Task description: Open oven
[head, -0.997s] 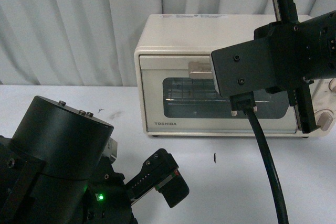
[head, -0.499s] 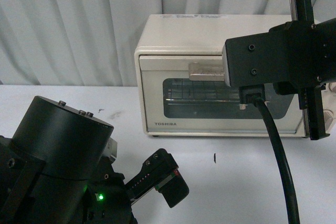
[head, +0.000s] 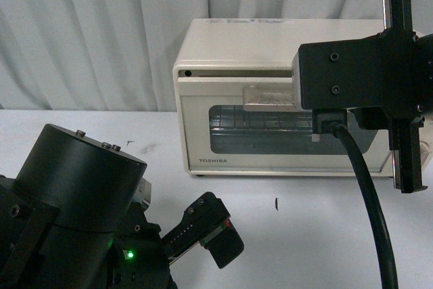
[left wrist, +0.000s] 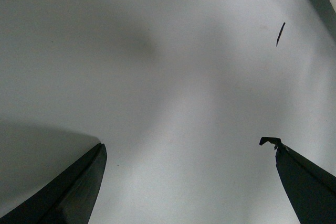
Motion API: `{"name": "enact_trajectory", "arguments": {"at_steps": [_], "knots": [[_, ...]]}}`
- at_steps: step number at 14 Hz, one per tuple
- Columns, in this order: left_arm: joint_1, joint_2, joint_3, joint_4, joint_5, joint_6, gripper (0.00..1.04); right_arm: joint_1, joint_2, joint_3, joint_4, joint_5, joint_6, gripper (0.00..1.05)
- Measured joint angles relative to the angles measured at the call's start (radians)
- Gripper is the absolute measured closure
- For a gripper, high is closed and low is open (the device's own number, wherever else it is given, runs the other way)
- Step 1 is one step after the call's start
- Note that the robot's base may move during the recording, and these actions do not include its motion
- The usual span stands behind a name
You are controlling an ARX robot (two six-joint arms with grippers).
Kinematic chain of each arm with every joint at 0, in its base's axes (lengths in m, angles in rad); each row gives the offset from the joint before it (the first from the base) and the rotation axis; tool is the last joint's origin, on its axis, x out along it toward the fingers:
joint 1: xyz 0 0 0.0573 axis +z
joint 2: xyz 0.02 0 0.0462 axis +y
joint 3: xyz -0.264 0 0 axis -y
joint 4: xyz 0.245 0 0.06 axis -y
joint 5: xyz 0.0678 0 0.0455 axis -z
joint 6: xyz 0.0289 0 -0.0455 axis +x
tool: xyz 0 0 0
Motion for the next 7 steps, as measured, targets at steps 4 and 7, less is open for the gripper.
{"name": "enact_trajectory", "arguments": {"at_steps": [4, 7], "knots": [[0.0, 0.0, 0.0, 0.0, 0.0, 0.0, 0.07, -0.002, -0.031, -0.021, -0.075, -0.059, 0.1, 1.03], [-0.01, 0.0, -0.001, -0.003, 0.017, 0.026, 0.07, 0.048, -0.182, 0.064, -0.502, -0.247, 0.454, 1.03]]}}
